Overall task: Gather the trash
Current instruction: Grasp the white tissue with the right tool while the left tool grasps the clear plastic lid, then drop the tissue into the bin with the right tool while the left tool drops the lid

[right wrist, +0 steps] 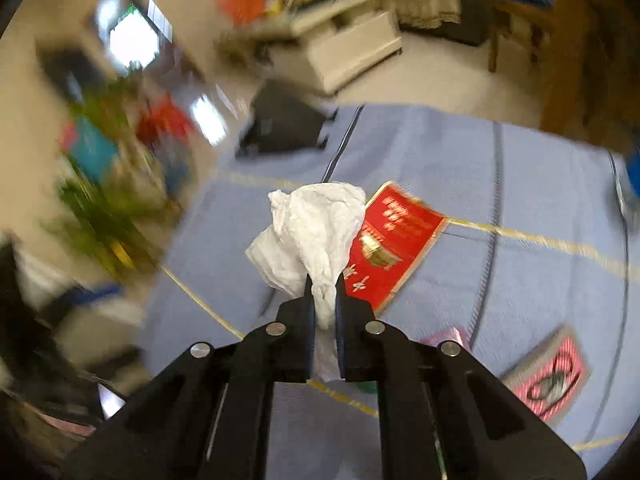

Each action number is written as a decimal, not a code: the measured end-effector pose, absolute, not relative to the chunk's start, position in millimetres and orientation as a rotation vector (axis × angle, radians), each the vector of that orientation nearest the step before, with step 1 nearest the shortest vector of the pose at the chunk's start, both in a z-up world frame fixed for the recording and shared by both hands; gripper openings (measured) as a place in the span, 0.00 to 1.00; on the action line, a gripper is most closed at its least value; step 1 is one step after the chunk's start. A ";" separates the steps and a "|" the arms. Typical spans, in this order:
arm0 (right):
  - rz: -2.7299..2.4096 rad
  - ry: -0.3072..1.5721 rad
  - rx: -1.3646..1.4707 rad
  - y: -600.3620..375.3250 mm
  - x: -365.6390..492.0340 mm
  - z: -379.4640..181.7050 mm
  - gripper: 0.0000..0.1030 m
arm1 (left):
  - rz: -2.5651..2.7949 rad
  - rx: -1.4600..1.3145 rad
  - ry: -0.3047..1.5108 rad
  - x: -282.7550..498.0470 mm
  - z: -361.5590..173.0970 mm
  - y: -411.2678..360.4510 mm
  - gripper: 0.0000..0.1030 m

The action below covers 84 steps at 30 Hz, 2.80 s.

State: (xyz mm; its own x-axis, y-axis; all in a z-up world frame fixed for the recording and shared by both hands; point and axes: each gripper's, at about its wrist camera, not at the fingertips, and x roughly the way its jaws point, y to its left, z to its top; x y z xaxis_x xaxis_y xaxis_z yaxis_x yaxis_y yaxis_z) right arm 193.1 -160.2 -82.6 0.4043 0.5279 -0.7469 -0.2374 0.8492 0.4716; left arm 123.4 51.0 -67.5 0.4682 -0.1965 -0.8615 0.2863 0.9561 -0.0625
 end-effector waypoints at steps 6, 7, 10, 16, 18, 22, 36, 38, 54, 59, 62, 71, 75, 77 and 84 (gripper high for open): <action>0.507 0.897 0.543 -232.2 141.6 -68.1 0.08 | -0.322 0.254 1.027 138.8 -84.7 -8.7 0.85; 0.512 0.859 0.579 -244.9 126.6 -64.2 0.08 | -0.316 0.271 1.024 141.5 -87.7 -15.0 0.85; 0.523 0.783 0.638 -272.9 92.4 -54.4 0.08 | -0.311 0.314 1.065 159.2 -109.6 -35.8 0.72; 0.479 0.690 0.710 -335.3 29.4 -45.1 0.08 | -0.275 0.278 1.142 175.6 -131.3 -37.2 0.33; 0.456 0.668 0.727 -357.2 13.1 -43.4 0.08 | -0.278 0.247 1.151 175.0 -129.7 -30.9 0.32; 0.398 0.638 0.741 -384.1 -7.4 -43.8 0.08 | -0.303 0.163 1.160 172.7 -119.6 -16.0 0.31; 0.069 0.556 0.857 -500.6 -73.9 -78.9 0.08 | -0.479 0.075 1.074 119.1 -46.1 -62.7 0.32; 0.017 0.546 0.858 -518.4 -82.1 -80.7 0.08 | -0.530 0.089 1.058 105.0 -35.9 -85.7 0.32; -0.268 0.678 0.686 -580.2 -78.3 -130.1 0.21 | -0.795 0.263 1.033 43.5 -33.8 -248.0 0.32; -0.342 0.711 0.733 -602.3 -93.4 -163.3 0.69 | -0.831 0.331 1.048 36.6 -49.0 -288.6 0.32; -0.363 0.658 0.786 -616.3 -115.0 -167.0 0.77 | -0.838 0.365 1.054 36.4 -56.5 -307.0 0.32; -0.426 0.592 0.816 -648.0 -162.3 -161.5 0.83 | -0.896 0.424 1.048 36.2 -72.9 -385.3 0.32; -0.438 0.587 0.825 -658.2 -176.0 -163.9 0.83 | -0.951 0.433 1.025 32.7 -73.6 -422.2 0.36; -0.438 0.590 0.829 -661.7 -179.7 -166.4 0.83 | -0.947 0.445 0.998 30.1 -73.9 -433.4 0.68; -0.435 0.591 0.840 -661.3 -188.3 -168.9 0.83 | -0.939 0.467 0.950 26.0 -70.5 -434.5 0.71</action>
